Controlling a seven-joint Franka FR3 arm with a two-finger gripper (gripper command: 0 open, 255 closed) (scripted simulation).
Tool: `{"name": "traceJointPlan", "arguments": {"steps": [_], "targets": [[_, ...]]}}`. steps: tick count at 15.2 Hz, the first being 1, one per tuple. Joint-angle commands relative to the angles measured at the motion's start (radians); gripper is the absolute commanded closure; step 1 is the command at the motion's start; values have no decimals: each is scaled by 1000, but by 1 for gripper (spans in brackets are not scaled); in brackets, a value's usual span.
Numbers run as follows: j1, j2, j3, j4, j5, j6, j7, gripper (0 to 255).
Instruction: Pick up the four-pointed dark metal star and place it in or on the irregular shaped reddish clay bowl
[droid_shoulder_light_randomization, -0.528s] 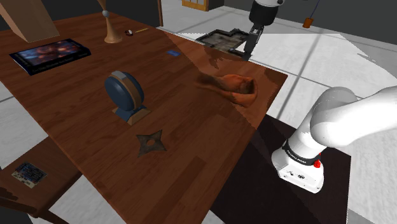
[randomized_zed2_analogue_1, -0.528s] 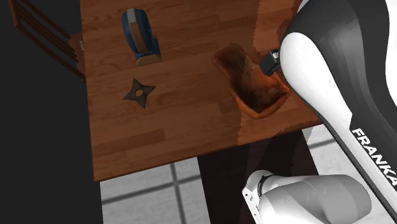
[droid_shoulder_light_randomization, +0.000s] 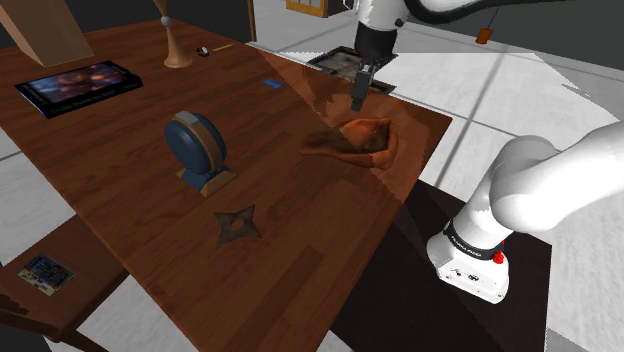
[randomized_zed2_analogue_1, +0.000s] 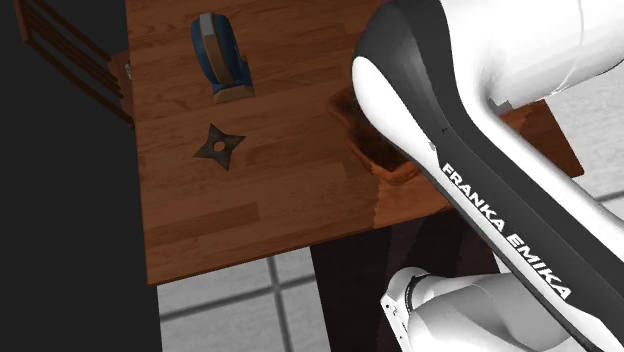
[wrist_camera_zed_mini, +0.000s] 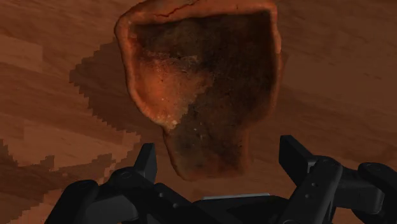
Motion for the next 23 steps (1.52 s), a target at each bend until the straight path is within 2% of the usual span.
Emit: {"name": "traceJointPlan", "arguments": {"steps": [1,12,23], "targets": [[19,48,17,16,11,28,-8,0],[120,346,139,147,46,165,-19,0],[215,650,259,343,6,239,-11,0]]}}
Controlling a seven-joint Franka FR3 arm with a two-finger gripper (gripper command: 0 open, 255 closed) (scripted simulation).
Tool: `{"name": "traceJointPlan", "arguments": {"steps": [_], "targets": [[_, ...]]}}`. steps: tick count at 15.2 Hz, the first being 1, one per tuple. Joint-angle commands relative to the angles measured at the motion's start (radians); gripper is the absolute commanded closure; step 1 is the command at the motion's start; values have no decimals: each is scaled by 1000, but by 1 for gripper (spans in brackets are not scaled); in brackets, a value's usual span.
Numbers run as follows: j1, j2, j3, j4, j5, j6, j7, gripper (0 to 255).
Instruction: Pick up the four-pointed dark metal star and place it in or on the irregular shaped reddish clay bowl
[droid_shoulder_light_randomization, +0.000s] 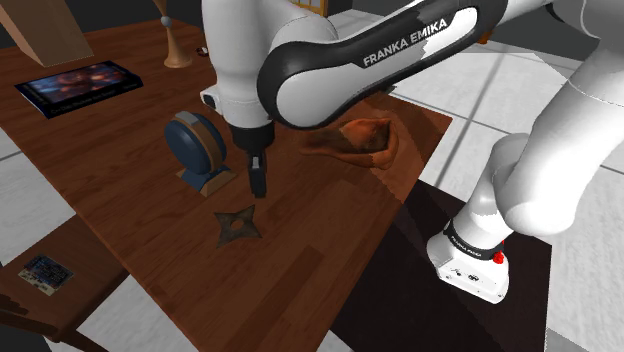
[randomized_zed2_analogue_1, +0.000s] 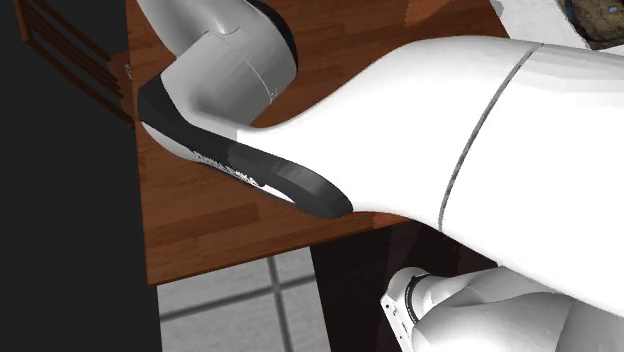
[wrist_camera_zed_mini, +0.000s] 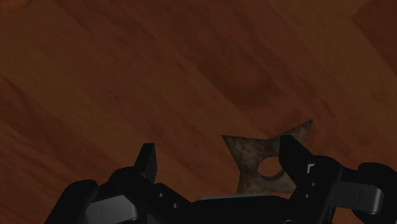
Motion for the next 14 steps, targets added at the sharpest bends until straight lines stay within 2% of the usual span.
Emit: {"name": "traceJointPlan", "arguments": {"steps": [1,6,14], "targets": [[20,52,20,44,-12,0,1,0],[73,184,60,147,-53,9,9,0],[78,226,54,94,-77,100,25,0]]}}
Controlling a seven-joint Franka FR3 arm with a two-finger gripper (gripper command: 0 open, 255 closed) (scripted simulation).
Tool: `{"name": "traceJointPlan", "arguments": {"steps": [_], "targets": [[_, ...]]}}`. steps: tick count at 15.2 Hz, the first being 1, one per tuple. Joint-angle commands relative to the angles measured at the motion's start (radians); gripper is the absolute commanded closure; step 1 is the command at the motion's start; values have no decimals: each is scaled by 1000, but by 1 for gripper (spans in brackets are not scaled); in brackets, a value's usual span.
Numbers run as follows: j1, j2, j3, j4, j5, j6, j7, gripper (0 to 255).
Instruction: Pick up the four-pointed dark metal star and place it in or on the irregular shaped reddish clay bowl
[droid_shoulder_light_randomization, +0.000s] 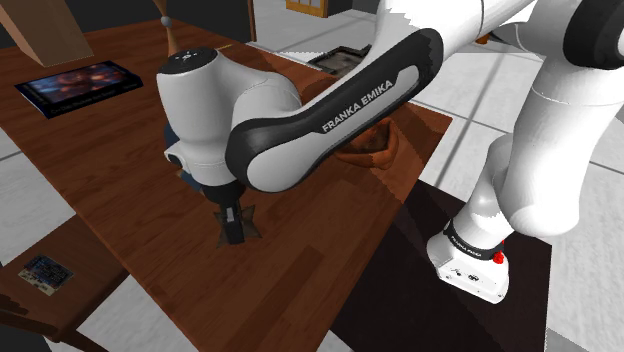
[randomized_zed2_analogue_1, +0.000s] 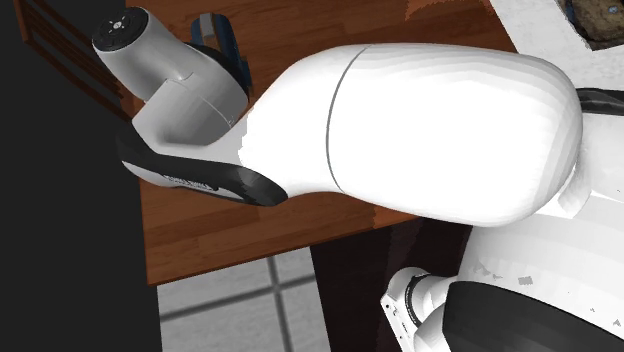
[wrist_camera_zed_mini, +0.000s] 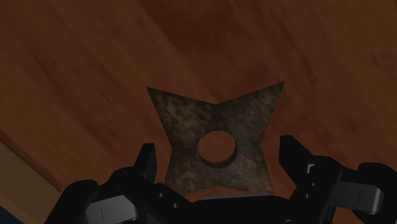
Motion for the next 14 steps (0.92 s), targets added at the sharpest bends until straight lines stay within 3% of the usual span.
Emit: {"name": "traceJointPlan", "arguments": {"steps": [1,7,8,14], "targets": [[-1,1,-1,-9,-1,11,0,0],[-1,1,-1,-9,-1,11,0,0],[-1,1,-1,-9,-1,11,0,255],[-1,1,-1,-9,-1,11,0,255]]}}
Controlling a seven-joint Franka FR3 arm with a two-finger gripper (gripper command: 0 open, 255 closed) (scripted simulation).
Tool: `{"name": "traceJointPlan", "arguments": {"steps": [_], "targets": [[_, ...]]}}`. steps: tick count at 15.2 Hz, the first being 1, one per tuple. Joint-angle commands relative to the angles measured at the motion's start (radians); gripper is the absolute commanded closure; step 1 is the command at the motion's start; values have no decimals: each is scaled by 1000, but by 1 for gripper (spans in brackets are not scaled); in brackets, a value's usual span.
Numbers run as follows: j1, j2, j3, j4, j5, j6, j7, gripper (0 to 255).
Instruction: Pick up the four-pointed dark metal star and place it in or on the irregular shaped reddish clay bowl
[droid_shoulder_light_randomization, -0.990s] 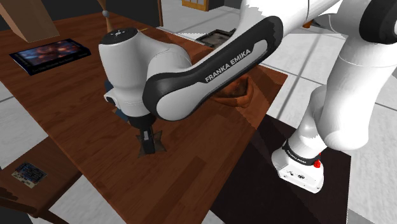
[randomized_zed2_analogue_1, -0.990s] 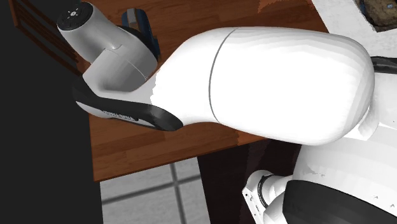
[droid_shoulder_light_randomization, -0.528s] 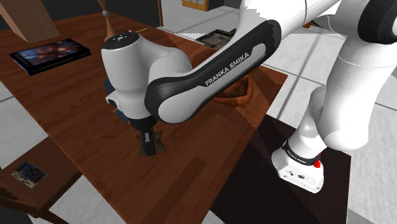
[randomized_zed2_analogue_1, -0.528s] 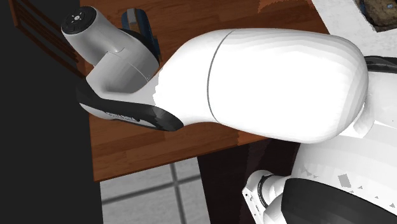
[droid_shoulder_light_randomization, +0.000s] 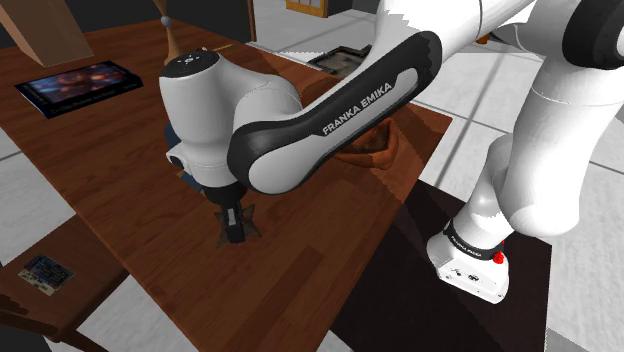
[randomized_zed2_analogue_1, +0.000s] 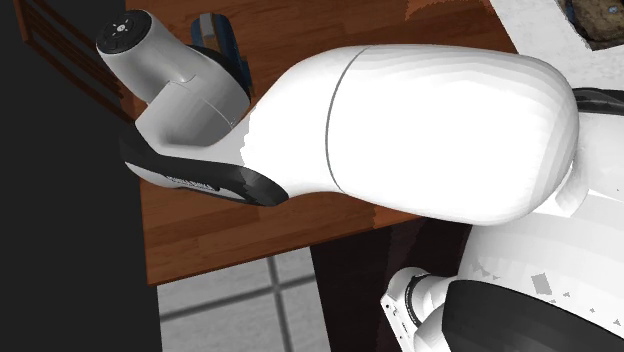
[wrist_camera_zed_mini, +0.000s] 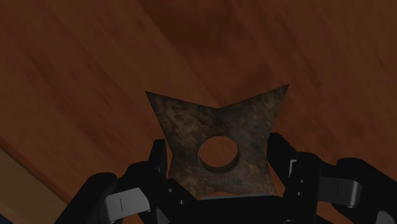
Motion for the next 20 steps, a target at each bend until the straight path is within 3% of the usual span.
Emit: {"name": "traceJointPlan", "arguments": {"steps": [1,20], "targets": [[0,0,0,0,0,0,0,255],[-8,-80,10,136,44,-208,-30,255]]}}
